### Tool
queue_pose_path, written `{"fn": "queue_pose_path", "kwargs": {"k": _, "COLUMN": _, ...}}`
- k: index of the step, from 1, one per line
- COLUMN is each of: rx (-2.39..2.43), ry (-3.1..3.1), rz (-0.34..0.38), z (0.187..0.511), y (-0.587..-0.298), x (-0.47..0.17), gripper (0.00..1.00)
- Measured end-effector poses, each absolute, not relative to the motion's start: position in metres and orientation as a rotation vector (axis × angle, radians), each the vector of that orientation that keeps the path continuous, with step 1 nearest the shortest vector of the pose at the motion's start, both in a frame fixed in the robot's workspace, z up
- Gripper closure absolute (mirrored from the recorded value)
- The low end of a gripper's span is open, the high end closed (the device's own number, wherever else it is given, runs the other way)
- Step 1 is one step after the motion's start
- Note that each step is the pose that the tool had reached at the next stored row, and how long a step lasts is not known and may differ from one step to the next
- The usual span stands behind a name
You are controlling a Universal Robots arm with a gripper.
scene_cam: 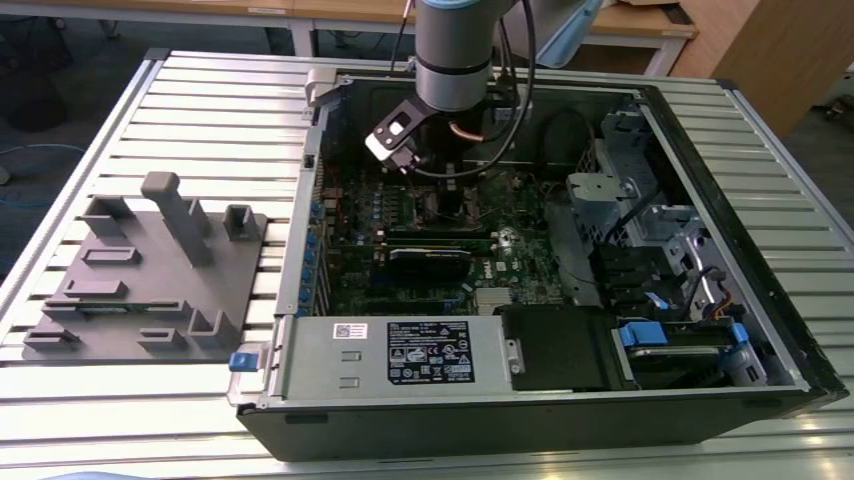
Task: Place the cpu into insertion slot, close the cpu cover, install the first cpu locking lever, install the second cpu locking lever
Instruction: 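Place the cpu into insertion slot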
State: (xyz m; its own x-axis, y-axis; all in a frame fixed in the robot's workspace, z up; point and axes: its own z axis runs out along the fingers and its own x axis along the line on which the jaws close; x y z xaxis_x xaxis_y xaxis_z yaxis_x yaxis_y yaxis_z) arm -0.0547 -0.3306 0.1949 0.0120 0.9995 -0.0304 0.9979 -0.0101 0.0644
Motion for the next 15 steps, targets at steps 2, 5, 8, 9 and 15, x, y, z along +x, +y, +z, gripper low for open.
{"fn": "queue_pose_path", "kwargs": {"k": 2, "rx": 2.186, "ry": 2.161, "rz": 0.036, "z": 0.1946, "y": -0.3306, "x": -0.0548, "gripper": 0.46}}
{"fn": "queue_pose_path", "kwargs": {"k": 5, "rx": 2.186, "ry": 2.162, "rz": 0.036, "z": 0.1944, "y": -0.3306, "x": -0.0548, "gripper": 0.46}}
{"fn": "queue_pose_path", "kwargs": {"k": 8, "rx": 2.188, "ry": 2.163, "rz": 0.039, "z": 0.1944, "y": -0.3305, "x": -0.0549, "gripper": 0.46}}
{"fn": "queue_pose_path", "kwargs": {"k": 9, "rx": 2.189, "ry": 2.164, "rz": 0.040, "z": 0.1944, "y": -0.3305, "x": -0.0549, "gripper": 0.46}}
{"fn": "queue_pose_path", "kwargs": {"k": 15, "rx": 2.190, "ry": 2.165, "rz": 0.042, "z": 0.1945, "y": -0.3305, "x": -0.0549, "gripper": 0.46}}
